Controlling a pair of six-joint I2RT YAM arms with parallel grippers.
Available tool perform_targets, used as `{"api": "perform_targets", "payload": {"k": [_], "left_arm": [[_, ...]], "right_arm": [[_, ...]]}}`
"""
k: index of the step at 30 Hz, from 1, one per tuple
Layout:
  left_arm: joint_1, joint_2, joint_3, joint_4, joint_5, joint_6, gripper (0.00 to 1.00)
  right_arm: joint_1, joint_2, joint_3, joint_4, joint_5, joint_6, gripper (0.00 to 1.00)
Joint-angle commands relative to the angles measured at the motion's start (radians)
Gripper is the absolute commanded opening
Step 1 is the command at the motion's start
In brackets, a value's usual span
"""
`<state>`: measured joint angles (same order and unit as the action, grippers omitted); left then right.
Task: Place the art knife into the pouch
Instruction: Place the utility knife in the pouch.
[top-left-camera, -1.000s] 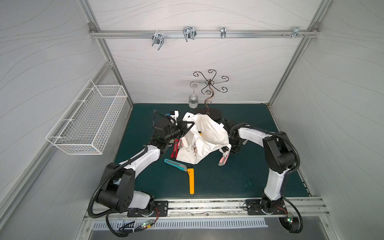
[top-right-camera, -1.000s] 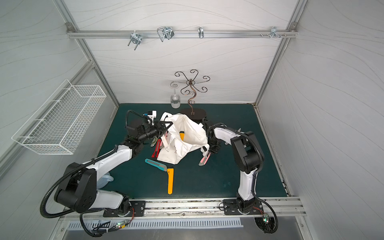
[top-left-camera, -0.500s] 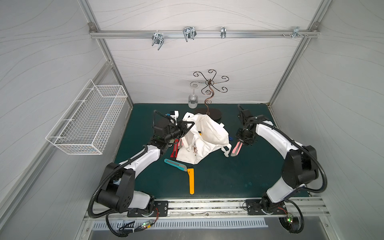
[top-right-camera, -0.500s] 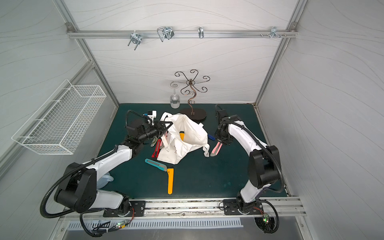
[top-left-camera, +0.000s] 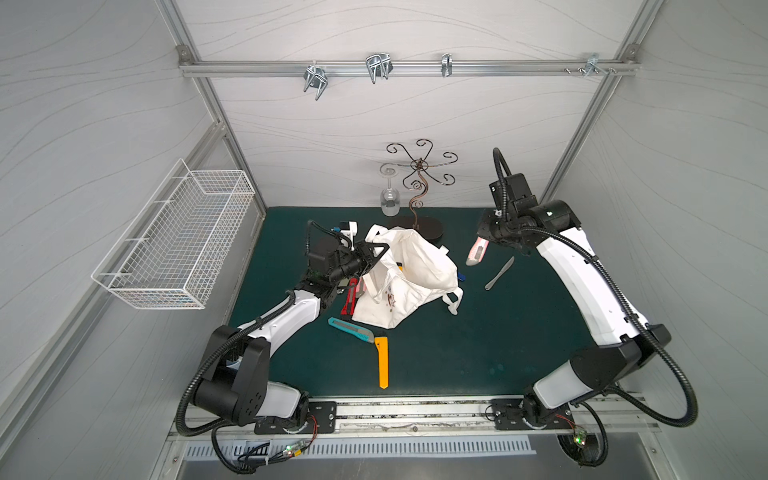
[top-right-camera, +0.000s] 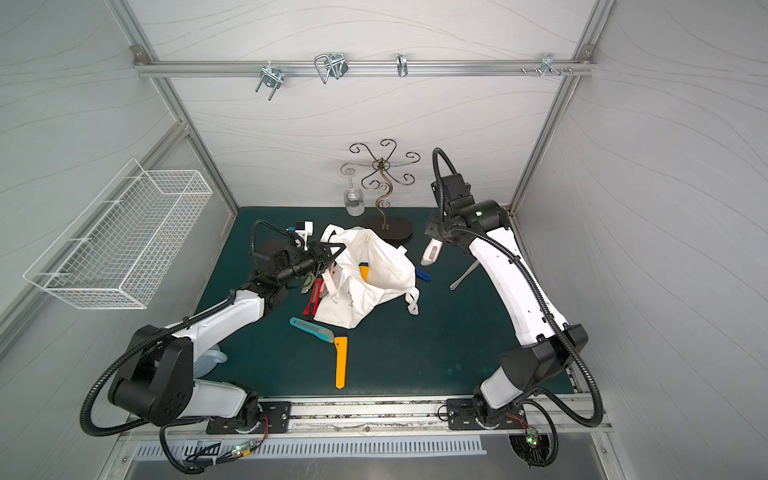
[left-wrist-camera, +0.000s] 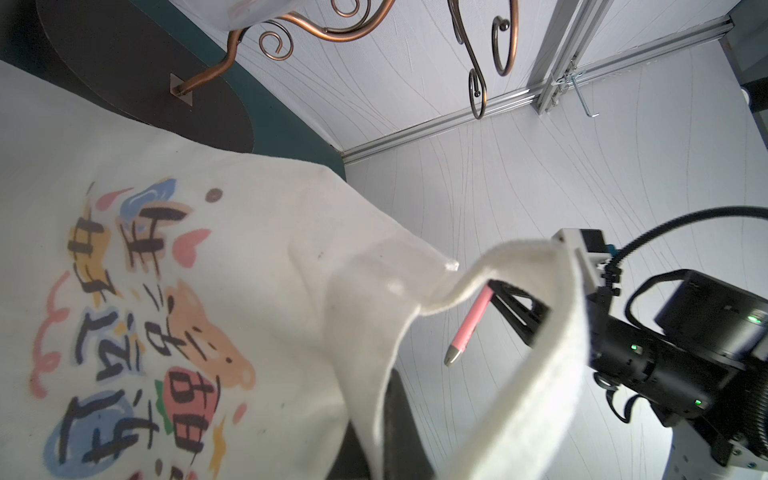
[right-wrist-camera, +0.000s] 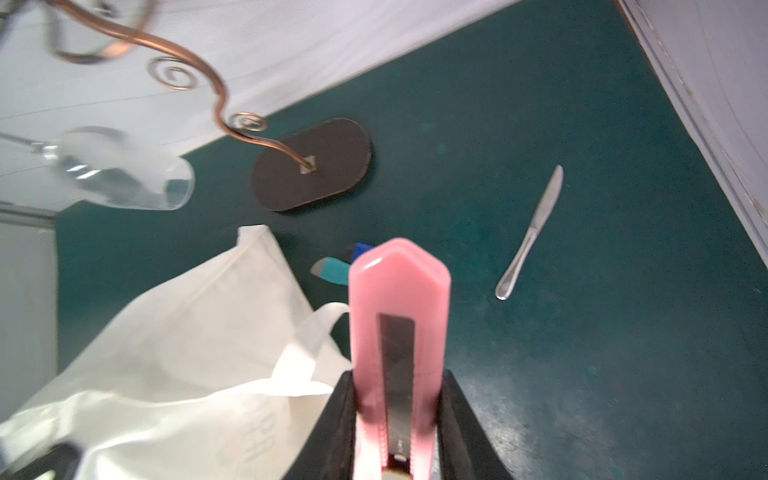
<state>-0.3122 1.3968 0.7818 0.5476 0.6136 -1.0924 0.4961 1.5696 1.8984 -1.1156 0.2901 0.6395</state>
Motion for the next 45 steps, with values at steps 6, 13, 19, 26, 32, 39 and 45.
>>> {"api": "perform_targets", "payload": {"k": [6, 13, 19, 26, 32, 39, 45], "left_arm": [[0.005, -0.004, 0.033, 0.072, 0.006, 0.009, 0.0], [0.005, 0.0, 0.036, 0.069, 0.007, 0.014, 0.0], [0.005, 0.005, 0.033, 0.072, 0.006, 0.011, 0.0], [0.005, 0.014, 0.033, 0.074, 0.005, 0.012, 0.0], [0.005, 0.024, 0.03, 0.08, 0.005, 0.008, 0.0], [0.005, 0.029, 0.032, 0.088, 0.009, 0.001, 0.0], [0.005, 0.028, 0.033, 0.085, 0.015, 0.001, 0.0]], "right_arm": [[0.198, 0.185, 0.14, 0.0, 0.079, -0.058, 0.24], [0.317, 0.286, 0.124, 0.039, 0.058, -0.065, 0.27], [0.303, 0.269, 0.173, 0.033, -0.032, -0.153, 0.46], [0.13, 0.085, 0.116, 0.072, -0.222, -0.196, 0.61], [-0.063, 0.075, 0.026, 0.046, -0.237, -0.212, 0.63], [-0.196, 0.303, -0.006, 0.021, -0.294, -0.301, 0.64], [-0.199, 0.5, 0.073, -0.006, -0.305, -0.454, 0.68]]}}
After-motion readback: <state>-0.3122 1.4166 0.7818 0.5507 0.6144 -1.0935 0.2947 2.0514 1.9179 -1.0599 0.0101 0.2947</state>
